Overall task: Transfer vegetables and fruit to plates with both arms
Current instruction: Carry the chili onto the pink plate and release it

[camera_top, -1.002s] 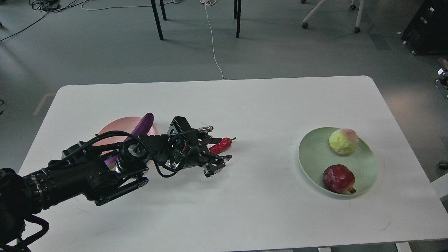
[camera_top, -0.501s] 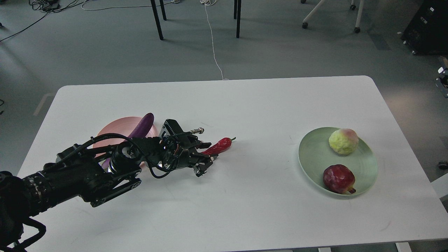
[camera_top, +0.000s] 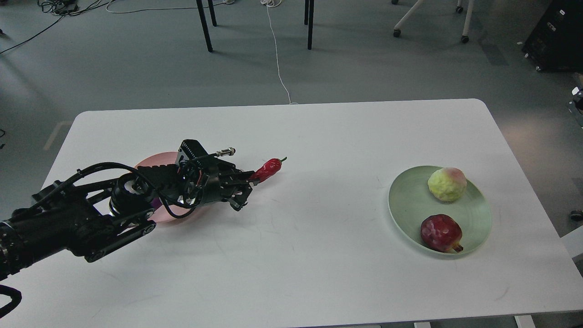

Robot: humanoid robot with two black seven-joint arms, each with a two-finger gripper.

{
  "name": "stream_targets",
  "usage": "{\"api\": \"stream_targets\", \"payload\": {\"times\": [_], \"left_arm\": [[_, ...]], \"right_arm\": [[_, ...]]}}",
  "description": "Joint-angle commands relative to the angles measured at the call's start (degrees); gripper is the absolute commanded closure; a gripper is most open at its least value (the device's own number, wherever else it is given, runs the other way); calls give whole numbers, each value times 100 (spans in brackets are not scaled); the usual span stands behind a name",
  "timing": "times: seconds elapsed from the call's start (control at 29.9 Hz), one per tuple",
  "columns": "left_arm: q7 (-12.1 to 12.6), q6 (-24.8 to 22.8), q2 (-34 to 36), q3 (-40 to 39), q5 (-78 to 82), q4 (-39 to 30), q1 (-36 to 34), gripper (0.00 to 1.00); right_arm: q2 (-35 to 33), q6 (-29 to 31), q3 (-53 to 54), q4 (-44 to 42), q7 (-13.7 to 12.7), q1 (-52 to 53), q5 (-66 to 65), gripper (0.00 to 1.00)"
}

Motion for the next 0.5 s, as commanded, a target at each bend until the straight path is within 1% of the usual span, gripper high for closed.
{"api": "stream_targets", "payload": {"times": [0.0, 0.07, 0.13, 0.23, 0.3, 0.43, 0.47], "left_arm": [[-26, -178, 1035, -69, -200, -458, -6, 88], [-78, -170, 1493, -52, -235, -459, 20, 88], [-87, -161, 1784, -61, -331, -433, 64, 88], [-262, -99, 2092, -43, -805, -336, 117, 88], [-342, -91, 2128, -17, -1122, -179, 222, 88], [-325, -47, 2075, -8, -1237, 129, 459, 87], [-333, -38, 2032, -8, -1229, 217, 565, 85]], "right_arm": [[-1, 0, -1, 9, 0, 31, 6, 1], [-1, 0, -1, 0, 0, 31, -3, 1], [-1, 0, -1, 0, 0, 31, -3, 1], [16, 0, -1, 0, 0, 22, -3, 1], [42, 0, -10, 17, 0, 22, -3, 1], [43, 0, -19, 53, 0, 49, -3, 1], [43, 0, -19, 53, 0, 57, -3, 1]]}}
